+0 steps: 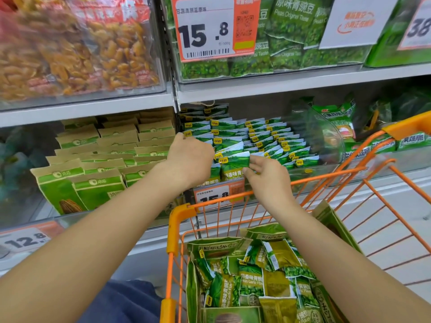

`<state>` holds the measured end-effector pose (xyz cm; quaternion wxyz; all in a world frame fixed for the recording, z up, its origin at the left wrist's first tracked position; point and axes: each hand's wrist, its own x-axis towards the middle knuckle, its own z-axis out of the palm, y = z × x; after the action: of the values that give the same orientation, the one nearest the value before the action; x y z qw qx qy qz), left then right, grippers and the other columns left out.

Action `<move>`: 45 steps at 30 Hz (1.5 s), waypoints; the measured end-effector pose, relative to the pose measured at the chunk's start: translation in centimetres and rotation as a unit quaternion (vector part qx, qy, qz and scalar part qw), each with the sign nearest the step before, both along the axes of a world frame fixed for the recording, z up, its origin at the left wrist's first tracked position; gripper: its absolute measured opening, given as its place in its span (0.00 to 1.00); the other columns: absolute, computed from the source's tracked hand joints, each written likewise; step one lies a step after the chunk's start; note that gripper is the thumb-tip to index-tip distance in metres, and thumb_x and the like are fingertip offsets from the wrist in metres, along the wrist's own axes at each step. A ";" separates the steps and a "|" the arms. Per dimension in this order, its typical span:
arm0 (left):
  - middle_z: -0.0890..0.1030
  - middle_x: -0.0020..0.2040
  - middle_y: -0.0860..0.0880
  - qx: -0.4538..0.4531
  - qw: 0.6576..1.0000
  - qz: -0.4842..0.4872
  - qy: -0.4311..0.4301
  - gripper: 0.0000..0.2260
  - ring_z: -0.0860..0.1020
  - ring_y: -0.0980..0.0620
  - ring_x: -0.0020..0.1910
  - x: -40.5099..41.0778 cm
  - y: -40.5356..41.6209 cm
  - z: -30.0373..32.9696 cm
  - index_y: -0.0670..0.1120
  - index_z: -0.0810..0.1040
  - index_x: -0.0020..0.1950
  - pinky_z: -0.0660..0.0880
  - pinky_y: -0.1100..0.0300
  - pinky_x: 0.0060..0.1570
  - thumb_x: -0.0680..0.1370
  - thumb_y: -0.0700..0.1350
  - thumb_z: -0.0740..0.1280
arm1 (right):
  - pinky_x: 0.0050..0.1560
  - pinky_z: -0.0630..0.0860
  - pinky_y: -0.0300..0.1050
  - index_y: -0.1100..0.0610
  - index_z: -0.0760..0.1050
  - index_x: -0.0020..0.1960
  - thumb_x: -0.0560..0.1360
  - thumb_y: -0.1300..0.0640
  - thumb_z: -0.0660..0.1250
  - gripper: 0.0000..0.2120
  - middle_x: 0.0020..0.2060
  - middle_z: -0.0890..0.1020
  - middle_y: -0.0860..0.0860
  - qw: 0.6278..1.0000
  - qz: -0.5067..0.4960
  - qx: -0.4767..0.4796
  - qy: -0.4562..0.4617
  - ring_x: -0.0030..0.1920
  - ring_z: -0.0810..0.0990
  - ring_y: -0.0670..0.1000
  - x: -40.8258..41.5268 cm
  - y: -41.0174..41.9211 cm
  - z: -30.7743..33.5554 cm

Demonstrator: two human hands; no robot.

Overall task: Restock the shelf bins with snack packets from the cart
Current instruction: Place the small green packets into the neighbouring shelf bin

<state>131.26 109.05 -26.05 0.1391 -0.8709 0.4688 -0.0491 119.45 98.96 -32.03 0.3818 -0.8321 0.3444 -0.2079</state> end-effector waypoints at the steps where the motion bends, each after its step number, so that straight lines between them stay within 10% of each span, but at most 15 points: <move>1: 0.69 0.33 0.51 -0.019 1.000 0.000 -0.018 0.17 0.68 0.48 0.43 -0.1 0.1 0.1 0.48 0.65 0.31 0.62 0.50 0.61 0.78 0.44 0.66 | 0.69 0.68 0.47 0.59 0.72 0.69 0.79 0.57 0.65 0.19 0.62 0.79 0.55 1.000 -0.008 -0.003 -0.002 0.64 0.76 0.52 0.0 0.0 0.1; 9: 0.80 0.43 0.49 -0.030 0.999 0.028 -0.027 0.03 0.74 0.46 0.54 0.2 0.3 -1.6 0.49 0.79 0.44 0.60 0.49 0.65 0.77 0.44 0.66 | 0.67 0.69 0.54 0.56 0.80 0.56 0.78 0.54 0.66 0.10 0.43 0.85 0.50 0.995 -0.019 -0.094 0.013 0.47 0.81 0.53 -0.4 0.1 -0.6; 16: 0.74 0.63 0.44 -0.025 0.993 -0.011 -0.111 0.17 0.69 0.42 0.65 -1.5 1.1 -1.4 0.46 0.73 0.65 0.57 0.44 0.70 0.78 0.51 0.65 | 0.50 0.74 0.48 0.53 0.80 0.54 0.79 0.47 0.62 0.13 0.42 0.84 0.51 0.981 0.006 -0.196 0.017 0.43 0.79 0.54 -1.4 -1.0 0.0; 20: 0.82 0.45 0.50 -0.287 0.946 -0.153 -0.002 0.08 0.78 0.45 0.47 -3.8 3.3 -3.4 0.49 0.80 0.50 0.73 0.51 0.48 0.76 0.50 0.65 | 0.32 0.73 0.44 0.55 0.78 0.40 0.77 0.48 0.59 0.15 0.30 0.79 0.48 0.920 0.101 -0.350 -0.147 0.32 0.78 0.51 -4.7 -1.3 -0.4; 24: 0.80 0.33 0.54 -0.185 0.962 -0.182 0.088 0.06 0.79 0.50 0.37 -6.0 4.7 -8.3 0.52 0.80 0.40 0.68 0.56 0.39 0.74 0.51 0.66 | 0.28 0.71 0.44 0.55 0.76 0.41 0.77 0.46 0.56 0.16 0.30 0.79 0.51 0.837 0.309 -0.432 0.133 0.30 0.80 0.54 -6.3 -0.6 -3.6; 28: 0.82 0.39 0.54 -0.209 0.940 -0.224 0.151 0.09 0.80 0.51 0.41 -5.9 4.5 -9.7 0.51 0.81 0.44 0.70 0.57 0.41 0.78 0.49 0.62 | 0.42 0.74 0.48 0.58 0.67 0.66 0.79 0.38 0.55 0.27 0.55 0.77 0.56 0.731 0.313 -0.332 0.507 0.52 0.79 0.58 -7.5 -1.0 -8.2; 34: 0.82 0.54 0.54 -0.164 0.938 -0.216 0.216 0.12 0.78 0.52 0.54 -5.8 4.7 -10.1 0.52 0.78 0.58 0.76 0.55 0.47 0.82 0.51 0.57 | 0.44 0.74 0.48 0.59 0.59 0.72 0.74 0.34 0.61 0.37 0.61 0.75 0.57 0.706 0.296 -0.316 0.560 0.56 0.78 0.58 -7.3 -0.7 -10.3; 37: 0.82 0.52 0.55 -0.210 0.929 -0.170 0.251 0.10 0.78 0.53 0.51 -5.8 4.7 -9.5 0.53 0.78 0.57 0.75 0.57 0.44 0.81 0.51 0.59 | 0.43 0.74 0.44 0.56 0.71 0.63 0.78 0.47 0.63 0.18 0.52 0.80 0.55 0.787 0.293 -0.254 0.480 0.52 0.80 0.55 -7.0 -1.1 -8.5; 40: 0.80 0.47 0.55 -0.253 0.886 -0.079 0.380 0.10 0.79 0.54 0.49 -5.4 4.6 -8.8 0.51 0.79 0.58 0.77 0.56 0.49 0.81 0.50 0.62 | 0.38 0.73 0.36 0.55 0.78 0.53 0.76 0.51 0.68 0.09 0.46 0.82 0.50 0.917 0.239 0.091 0.305 0.43 0.80 0.42 -6.8 -1.8 -4.0; 42: 0.82 0.44 0.54 -0.267 0.834 -0.034 0.481 0.10 0.81 0.53 0.47 -5.3 4.5 -8.3 0.52 0.80 0.52 0.77 0.56 0.50 0.81 0.55 0.62 | 0.41 0.77 0.35 0.55 0.81 0.53 0.74 0.57 0.70 0.09 0.48 0.84 0.49 0.897 0.198 0.369 0.139 0.45 0.82 0.42 -7.2 -1.2 -0.9; 45: 0.84 0.42 0.55 -0.279 0.715 0.022 0.640 0.16 0.84 0.51 0.44 -5.7 4.5 -7.0 0.55 0.81 0.47 0.80 0.55 0.51 0.79 0.61 0.59 | 0.46 0.79 0.41 0.58 0.81 0.57 0.71 0.61 0.72 0.15 0.53 0.84 0.55 0.868 0.194 0.458 -0.007 0.50 0.83 0.51 -7.9 -0.3 1.0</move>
<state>125.53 113.60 -33.01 -0.4427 -0.7033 0.3919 0.3947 111.56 98.64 -30.99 0.7547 -0.6127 0.2302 0.0456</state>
